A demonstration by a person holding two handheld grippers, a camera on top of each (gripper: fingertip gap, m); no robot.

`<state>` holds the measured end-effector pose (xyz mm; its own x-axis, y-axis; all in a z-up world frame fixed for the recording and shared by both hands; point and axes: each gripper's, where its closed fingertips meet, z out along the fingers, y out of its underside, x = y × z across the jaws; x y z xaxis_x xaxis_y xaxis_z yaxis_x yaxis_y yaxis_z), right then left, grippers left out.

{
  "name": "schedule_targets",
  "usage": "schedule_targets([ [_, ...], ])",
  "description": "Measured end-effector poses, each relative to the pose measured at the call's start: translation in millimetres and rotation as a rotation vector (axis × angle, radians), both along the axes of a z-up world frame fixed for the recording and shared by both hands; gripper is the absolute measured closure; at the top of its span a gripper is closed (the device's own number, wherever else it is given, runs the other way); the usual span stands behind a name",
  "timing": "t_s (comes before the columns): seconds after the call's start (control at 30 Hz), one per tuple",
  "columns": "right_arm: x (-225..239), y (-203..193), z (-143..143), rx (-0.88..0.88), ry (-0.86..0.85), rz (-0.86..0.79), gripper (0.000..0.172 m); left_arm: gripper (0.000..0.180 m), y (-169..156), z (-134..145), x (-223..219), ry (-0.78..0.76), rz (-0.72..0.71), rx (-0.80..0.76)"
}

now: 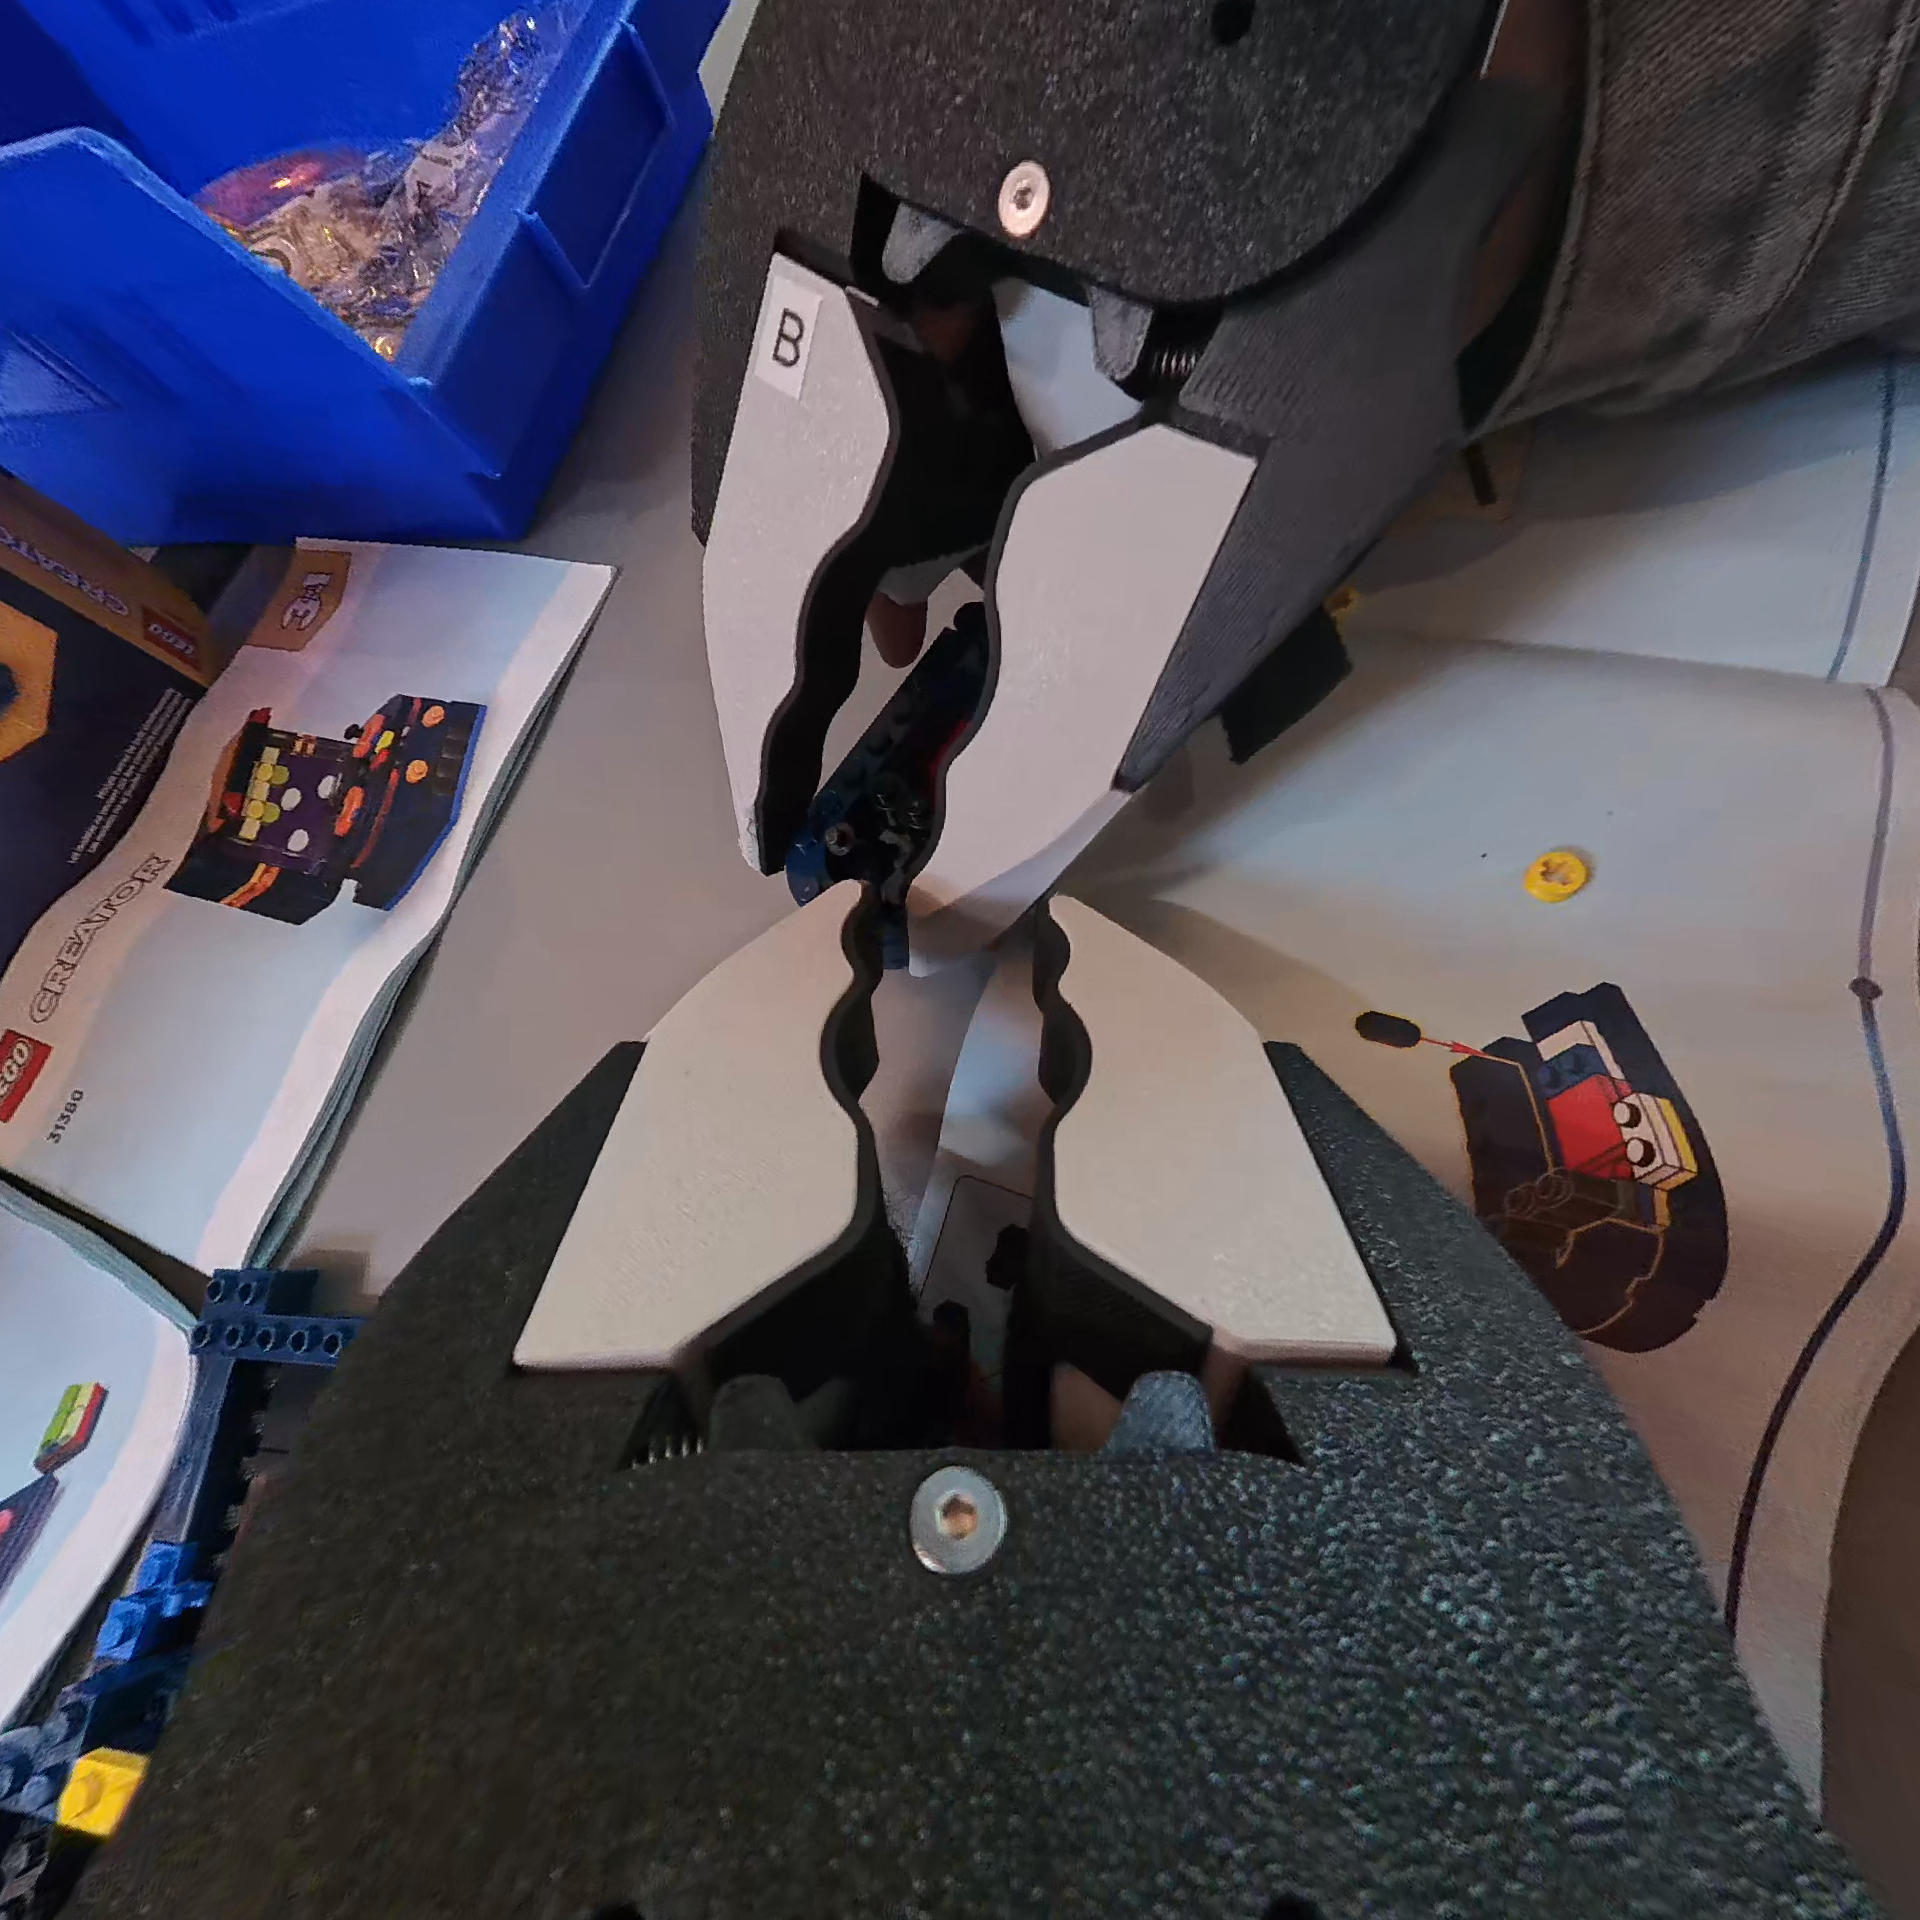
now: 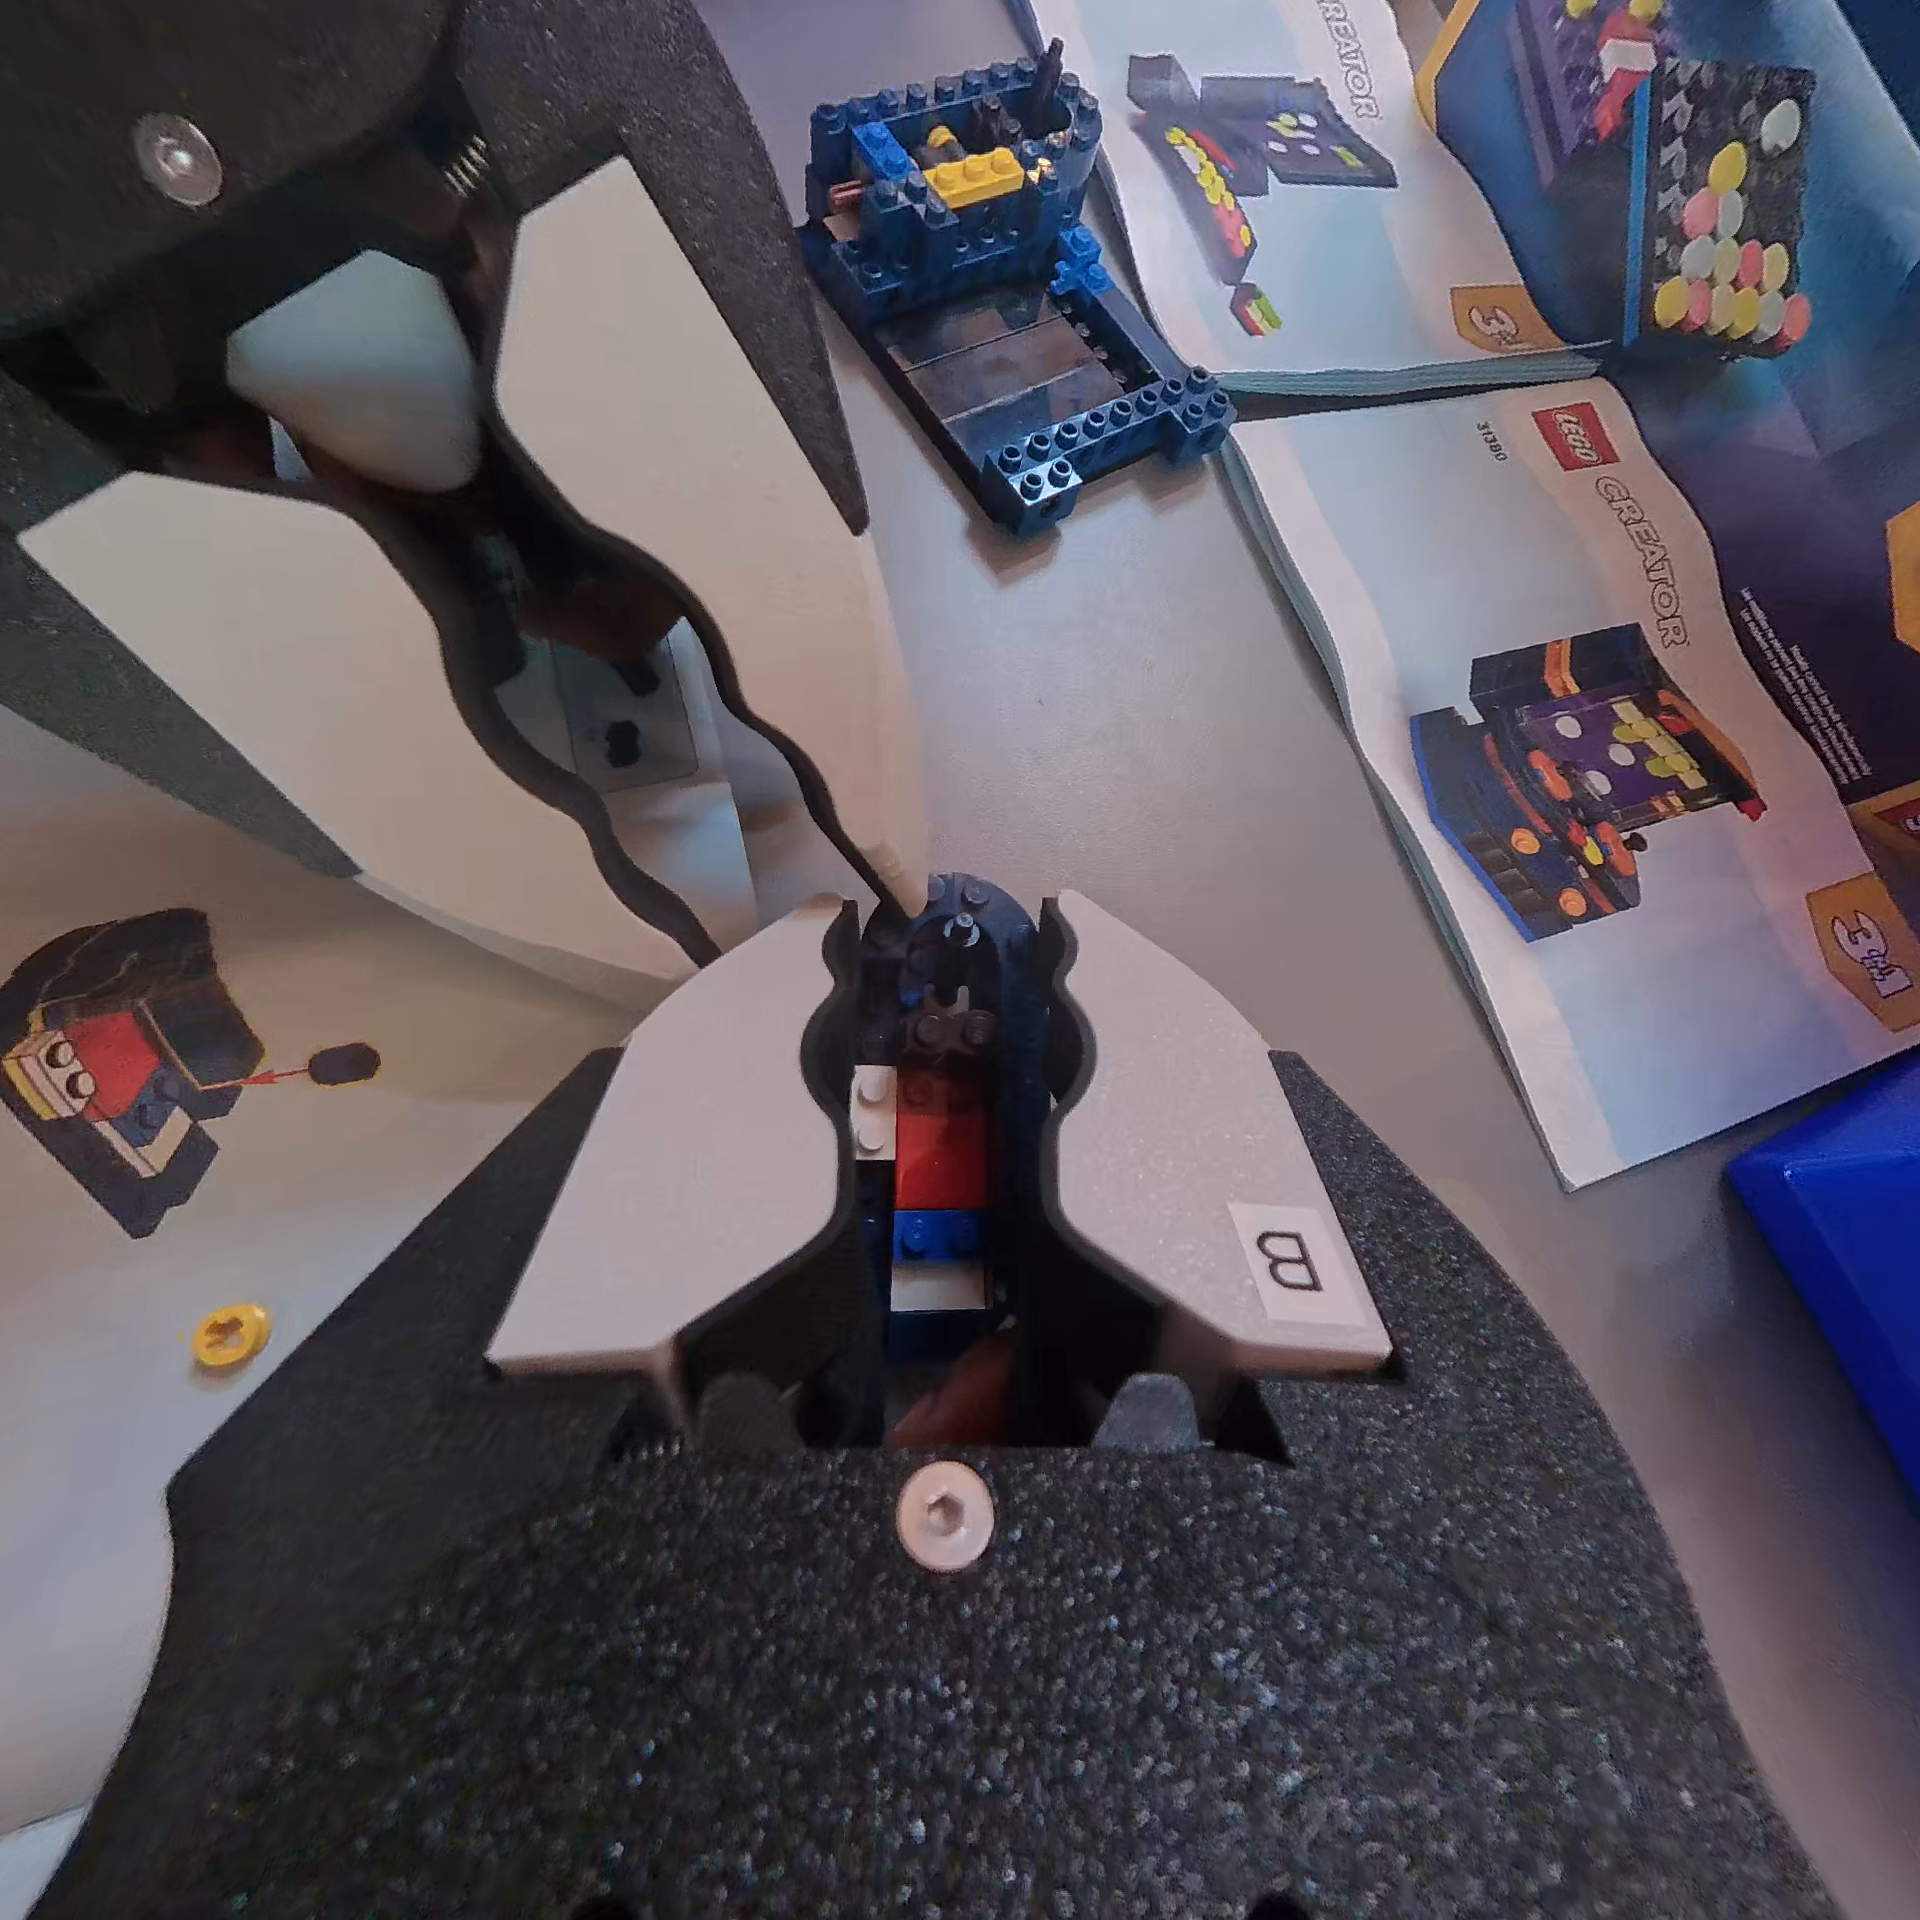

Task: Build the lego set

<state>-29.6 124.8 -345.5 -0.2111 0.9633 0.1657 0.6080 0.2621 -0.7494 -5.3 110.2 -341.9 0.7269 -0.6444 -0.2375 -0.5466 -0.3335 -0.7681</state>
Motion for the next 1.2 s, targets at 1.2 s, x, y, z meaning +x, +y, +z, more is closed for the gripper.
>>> schedule_targets([
  [1.2,16.1,27.4,16.1,-0.132,0.134,-0.107,0.172,0.142,-2.7,5.9,6.1,-0.07,-0.104,0.04],
])
